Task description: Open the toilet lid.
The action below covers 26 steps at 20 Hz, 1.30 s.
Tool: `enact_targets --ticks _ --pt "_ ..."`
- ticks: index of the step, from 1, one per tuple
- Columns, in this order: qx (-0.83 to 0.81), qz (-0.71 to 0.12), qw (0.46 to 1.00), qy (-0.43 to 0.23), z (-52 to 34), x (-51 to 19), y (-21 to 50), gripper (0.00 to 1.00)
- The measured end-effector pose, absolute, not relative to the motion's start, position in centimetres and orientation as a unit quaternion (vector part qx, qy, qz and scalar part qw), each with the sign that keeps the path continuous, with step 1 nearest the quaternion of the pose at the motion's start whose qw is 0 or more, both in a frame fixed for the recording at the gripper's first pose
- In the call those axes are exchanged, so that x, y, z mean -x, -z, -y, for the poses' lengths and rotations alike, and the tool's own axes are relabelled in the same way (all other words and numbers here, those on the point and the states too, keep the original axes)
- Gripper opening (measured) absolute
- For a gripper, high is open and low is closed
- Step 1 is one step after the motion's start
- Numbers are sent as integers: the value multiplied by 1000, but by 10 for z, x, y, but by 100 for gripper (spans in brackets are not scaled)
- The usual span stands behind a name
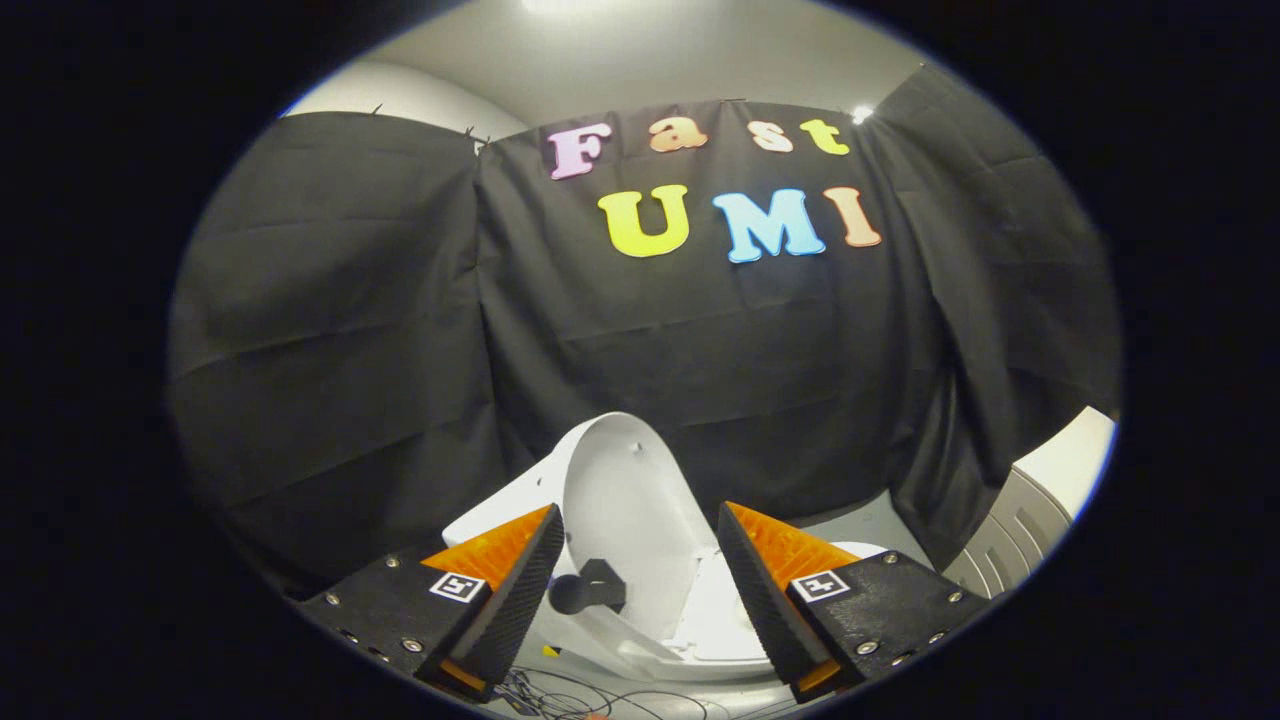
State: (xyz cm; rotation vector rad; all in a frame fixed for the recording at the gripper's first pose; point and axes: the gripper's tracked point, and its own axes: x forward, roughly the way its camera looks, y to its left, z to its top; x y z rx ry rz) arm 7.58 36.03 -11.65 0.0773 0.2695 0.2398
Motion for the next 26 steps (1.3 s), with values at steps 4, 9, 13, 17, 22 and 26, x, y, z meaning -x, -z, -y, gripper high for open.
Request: enact_targets --ticks 4,9,13,17,22,26 --pt "6 -95 992 -86 -275 -91 87 95" --pt "11 -77 992 -101 -208 -98 80 95" --pt "22 -59 993 -102 -167 -98 72 95" --pt "48 -49 991 -116 -150 -96 74 95" --pt "59 -51 988 -130 -145 -89 84 95" --pt "38 -50 990 -126 -141 -79 84 95"
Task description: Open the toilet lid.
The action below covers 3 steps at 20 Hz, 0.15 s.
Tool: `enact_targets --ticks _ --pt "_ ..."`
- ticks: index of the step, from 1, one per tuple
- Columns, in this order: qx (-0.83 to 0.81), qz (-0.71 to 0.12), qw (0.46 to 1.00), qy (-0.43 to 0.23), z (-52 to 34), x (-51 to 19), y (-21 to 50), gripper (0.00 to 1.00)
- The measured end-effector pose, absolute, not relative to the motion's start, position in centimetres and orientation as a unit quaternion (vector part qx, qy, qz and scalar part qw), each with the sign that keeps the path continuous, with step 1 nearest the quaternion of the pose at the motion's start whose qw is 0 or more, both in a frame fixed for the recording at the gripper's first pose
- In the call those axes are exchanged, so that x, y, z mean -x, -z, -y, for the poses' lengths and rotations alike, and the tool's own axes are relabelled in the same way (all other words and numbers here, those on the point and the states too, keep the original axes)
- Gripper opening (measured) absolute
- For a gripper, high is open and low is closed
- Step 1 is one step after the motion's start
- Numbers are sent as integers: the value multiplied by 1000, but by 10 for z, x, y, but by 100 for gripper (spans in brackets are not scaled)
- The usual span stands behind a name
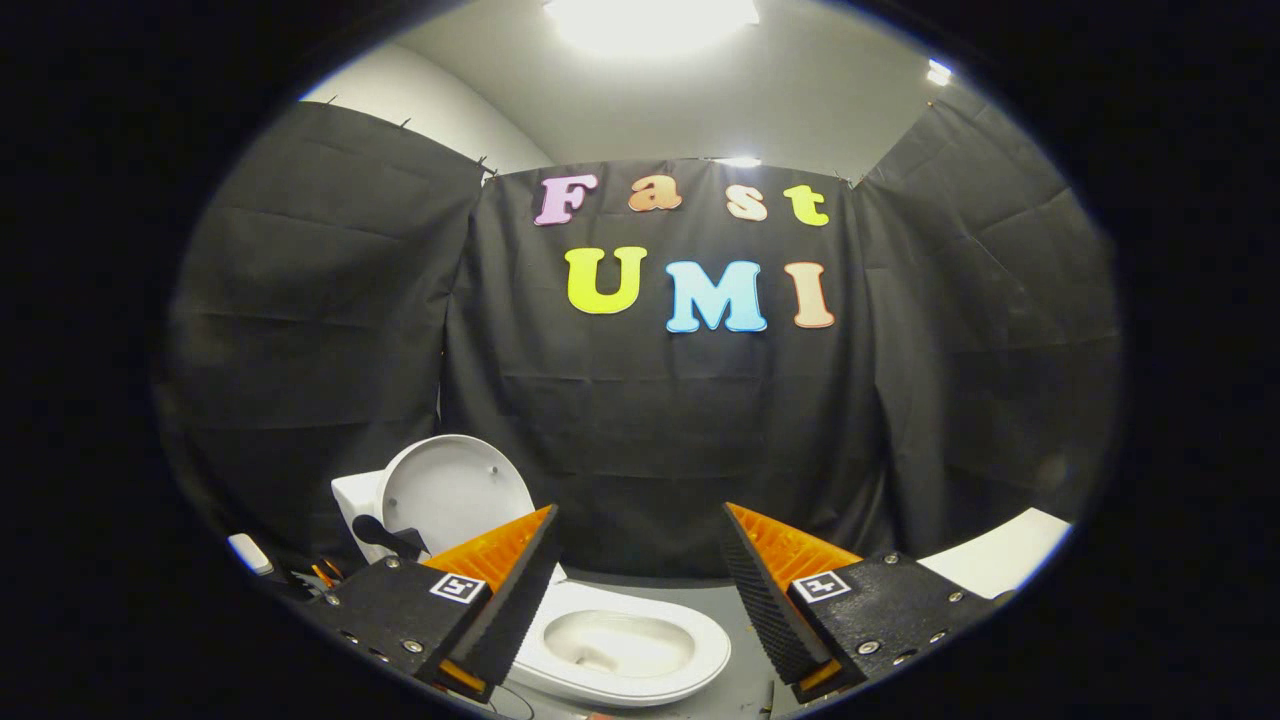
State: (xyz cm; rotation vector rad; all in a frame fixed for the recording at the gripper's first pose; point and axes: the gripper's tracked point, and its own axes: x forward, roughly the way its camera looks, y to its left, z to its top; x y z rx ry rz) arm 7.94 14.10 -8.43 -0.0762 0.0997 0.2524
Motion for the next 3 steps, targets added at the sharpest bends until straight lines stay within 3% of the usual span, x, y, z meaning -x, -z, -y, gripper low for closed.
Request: enact_targets --ticks 3 --pt "22 -39 992 -118 -136 -81 76 95"
